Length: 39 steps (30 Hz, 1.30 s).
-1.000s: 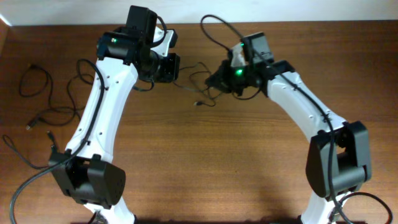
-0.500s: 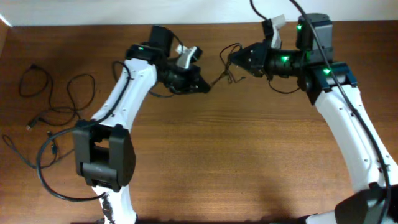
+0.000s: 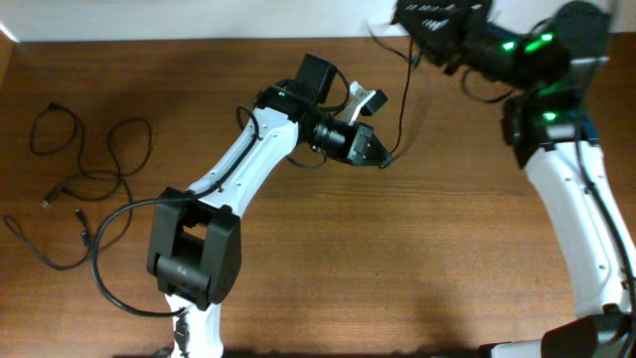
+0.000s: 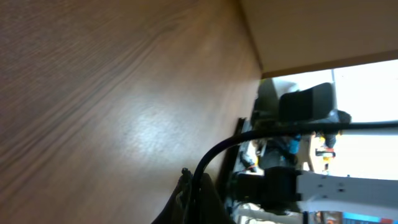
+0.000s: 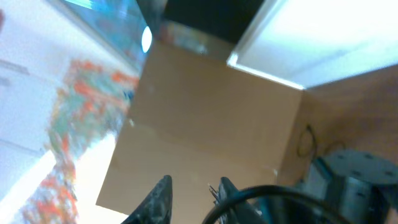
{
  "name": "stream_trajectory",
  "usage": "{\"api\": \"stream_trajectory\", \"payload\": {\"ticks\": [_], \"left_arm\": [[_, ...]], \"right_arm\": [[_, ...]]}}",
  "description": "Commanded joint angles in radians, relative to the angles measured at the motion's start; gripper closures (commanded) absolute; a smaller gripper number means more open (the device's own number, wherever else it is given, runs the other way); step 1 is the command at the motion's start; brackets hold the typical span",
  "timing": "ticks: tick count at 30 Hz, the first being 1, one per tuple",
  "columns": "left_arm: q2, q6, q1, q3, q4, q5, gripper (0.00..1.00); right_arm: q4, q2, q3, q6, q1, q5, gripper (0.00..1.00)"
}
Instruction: Untangle cables
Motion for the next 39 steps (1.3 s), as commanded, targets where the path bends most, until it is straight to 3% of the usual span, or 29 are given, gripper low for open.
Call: {"api": "stream_trajectory", "payload": {"ticks": [1, 2, 4, 5, 7, 8, 9, 12, 15, 21, 28, 32, 36, 39], "left_arm": [[0.013, 0.063, -0.006, -0.016, -0.004, -0.223, 1.0], [0.013, 0.063, -0.006, -0.016, -0.004, -0.325, 1.0], [0.013, 0.063, -0.006, -0.016, -0.006, -0.471, 1.0], [0.013, 0.063, 0.0, -0.016, -0.016, -0.558, 1.0], [0.013, 0.063, 0.013, -0.016, -0.036, -0.663, 1.0], [0.012, 0.063, 0.025, -0.014, -0.05, -0.739, 1.0], [0.0, 0.058, 0.043, 0.003, -0.098, -0.889, 1.0], [-0.069, 0.013, 0.051, 0.084, -0.218, -1.249, 1.0], [-0.178, 0.009, 0.051, 0.145, -0.24, -1.389, 1.0], [-0.433, 0.01, 0.073, 0.211, -0.038, -1.389, 1.0], [-0.56, 0.01, 0.366, 0.21, 0.192, -1.389, 1.0], [-0.46, 0.022, 0.605, 0.21, 0.362, -1.312, 1.0], [-0.274, 0.154, 0.71, 0.21, 0.586, -1.257, 1.0], [-0.101, 0.154, 0.783, 0.21, 0.612, -1.257, 1.0]], "right_arm": [[0.011, -0.035, 0.031, 0.116, -0.061, 0.035, 0.5], [0.011, -0.035, 0.031, 0.116, -0.082, 0.024, 0.31], [0.01, -0.035, 0.031, 0.11, -0.121, 0.008, 0.21], [0.01, -0.035, 0.031, 0.07, -0.144, -0.002, 0.02], [-0.027, -0.035, 0.031, -0.013, -0.177, -0.054, 0.01], [-0.139, -0.035, 0.031, -0.093, -0.191, -0.08, 0.01], [-0.386, -0.035, 0.031, -0.289, -0.196, -0.046, 0.01], [-0.949, -0.031, 0.031, -0.676, -0.182, 0.325, 0.01], [-1.159, -0.031, 0.031, -0.806, -0.128, 0.58, 0.01], [-1.302, -0.031, 0.031, -0.893, -0.082, 0.68, 0.01], [-1.327, -0.02, 0.031, -0.921, -0.077, 0.685, 0.01], [-1.327, -0.02, 0.031, -0.937, -0.074, 0.684, 0.01], [-1.331, -0.019, 0.031, -0.938, -0.074, 0.687, 0.01], [-1.332, -0.014, 0.024, -0.938, -0.074, 0.688, 0.01]]}}
